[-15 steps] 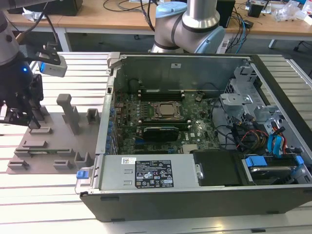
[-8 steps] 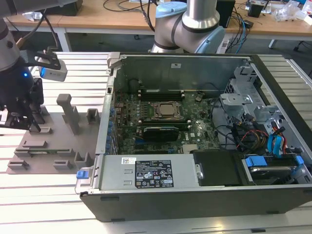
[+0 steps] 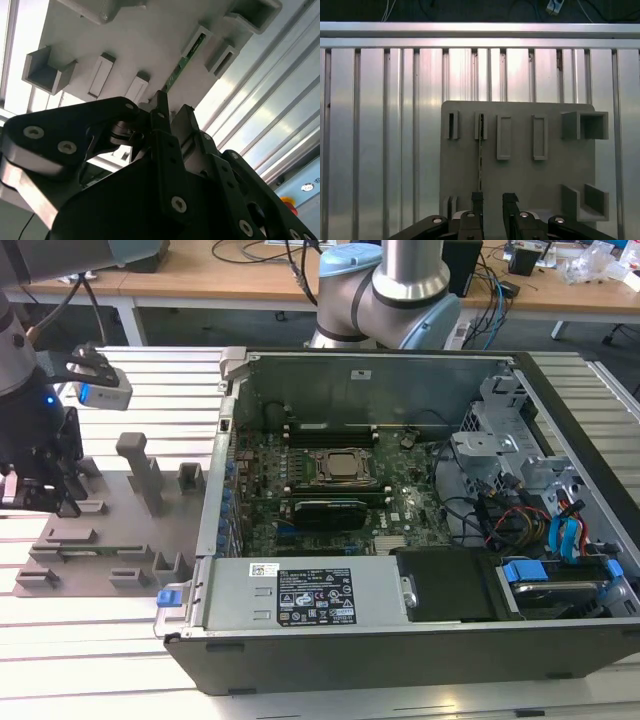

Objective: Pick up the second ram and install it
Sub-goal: 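Pick up the second ram and move it above second insertion slot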

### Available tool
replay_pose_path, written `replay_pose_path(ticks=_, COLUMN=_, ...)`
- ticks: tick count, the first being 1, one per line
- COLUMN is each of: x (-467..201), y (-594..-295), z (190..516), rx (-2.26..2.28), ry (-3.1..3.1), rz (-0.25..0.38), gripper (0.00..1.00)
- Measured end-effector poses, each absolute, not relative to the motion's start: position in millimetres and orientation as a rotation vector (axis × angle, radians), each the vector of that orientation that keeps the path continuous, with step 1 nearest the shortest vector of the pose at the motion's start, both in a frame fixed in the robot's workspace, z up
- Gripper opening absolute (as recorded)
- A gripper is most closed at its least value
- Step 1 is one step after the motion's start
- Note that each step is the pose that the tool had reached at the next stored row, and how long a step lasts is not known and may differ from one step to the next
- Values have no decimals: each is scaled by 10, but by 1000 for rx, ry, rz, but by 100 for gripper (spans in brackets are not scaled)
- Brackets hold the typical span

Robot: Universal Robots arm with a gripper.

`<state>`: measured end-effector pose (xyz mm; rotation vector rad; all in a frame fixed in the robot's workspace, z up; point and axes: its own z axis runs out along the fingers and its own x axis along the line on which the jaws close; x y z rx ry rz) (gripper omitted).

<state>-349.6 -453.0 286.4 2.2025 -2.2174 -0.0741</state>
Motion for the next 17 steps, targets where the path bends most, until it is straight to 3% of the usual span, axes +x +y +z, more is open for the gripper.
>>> replay_pose_path(ticks=3, x=-3498, y=-4530, z=2862, rx=2223, ry=-2237, rz=-32, gripper=30)
replay_pose_path(ticks=17, x=-3599, y=-4531, z=2787, rx=2224, ry=-2238, rz=-30, gripper=30)
